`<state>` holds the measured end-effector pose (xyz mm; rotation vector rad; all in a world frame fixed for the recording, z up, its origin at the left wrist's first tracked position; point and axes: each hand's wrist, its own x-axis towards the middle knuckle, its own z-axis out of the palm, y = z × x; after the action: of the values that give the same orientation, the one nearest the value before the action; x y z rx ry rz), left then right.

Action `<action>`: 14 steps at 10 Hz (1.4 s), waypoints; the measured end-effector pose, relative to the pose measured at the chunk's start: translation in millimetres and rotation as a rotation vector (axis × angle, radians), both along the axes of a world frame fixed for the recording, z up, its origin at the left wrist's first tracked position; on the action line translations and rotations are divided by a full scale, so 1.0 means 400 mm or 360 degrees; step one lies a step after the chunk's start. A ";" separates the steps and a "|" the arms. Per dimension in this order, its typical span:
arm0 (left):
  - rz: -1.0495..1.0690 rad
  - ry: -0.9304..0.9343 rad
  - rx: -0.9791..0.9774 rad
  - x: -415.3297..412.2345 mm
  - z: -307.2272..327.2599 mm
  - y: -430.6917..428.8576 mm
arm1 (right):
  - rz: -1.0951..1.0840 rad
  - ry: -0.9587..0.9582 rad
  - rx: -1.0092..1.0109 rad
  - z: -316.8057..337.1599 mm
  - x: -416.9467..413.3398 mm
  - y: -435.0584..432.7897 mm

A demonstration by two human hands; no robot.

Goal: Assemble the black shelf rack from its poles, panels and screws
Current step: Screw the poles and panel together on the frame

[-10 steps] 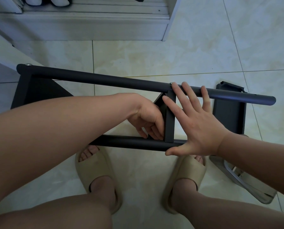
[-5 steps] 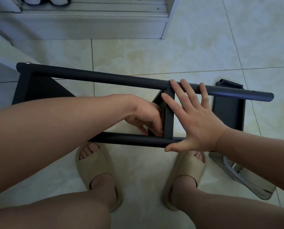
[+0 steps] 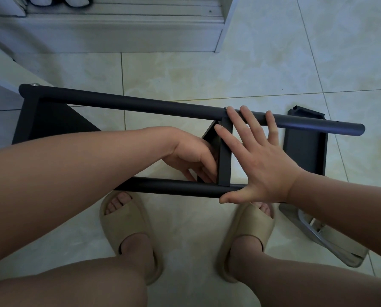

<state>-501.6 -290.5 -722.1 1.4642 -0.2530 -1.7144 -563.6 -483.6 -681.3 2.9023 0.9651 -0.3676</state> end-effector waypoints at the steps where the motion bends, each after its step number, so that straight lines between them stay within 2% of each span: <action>1: -0.0016 0.0002 0.0051 -0.002 -0.003 -0.004 | 0.0002 -0.0005 0.0004 0.000 0.000 0.000; 3: 0.0059 -0.0048 0.0083 -0.004 -0.002 -0.013 | 0.0005 -0.0012 0.0000 -0.002 -0.001 0.001; 7: 0.0233 -0.0064 -0.0089 -0.033 -0.003 -0.002 | -0.0002 0.0001 -0.0006 0.001 0.000 0.001; 11: 0.0123 0.0076 -0.0012 -0.028 -0.007 0.013 | -0.0009 0.0030 -0.0019 0.007 0.000 0.002; 14: 0.0209 -0.0004 -0.0019 -0.026 0.007 -0.002 | -0.0010 0.0035 -0.0009 0.008 0.000 0.003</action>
<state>-512.2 -291.4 -719.2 1.4423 -0.1643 -1.6033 -563.8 -482.5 -678.3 2.9029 0.9565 -0.4029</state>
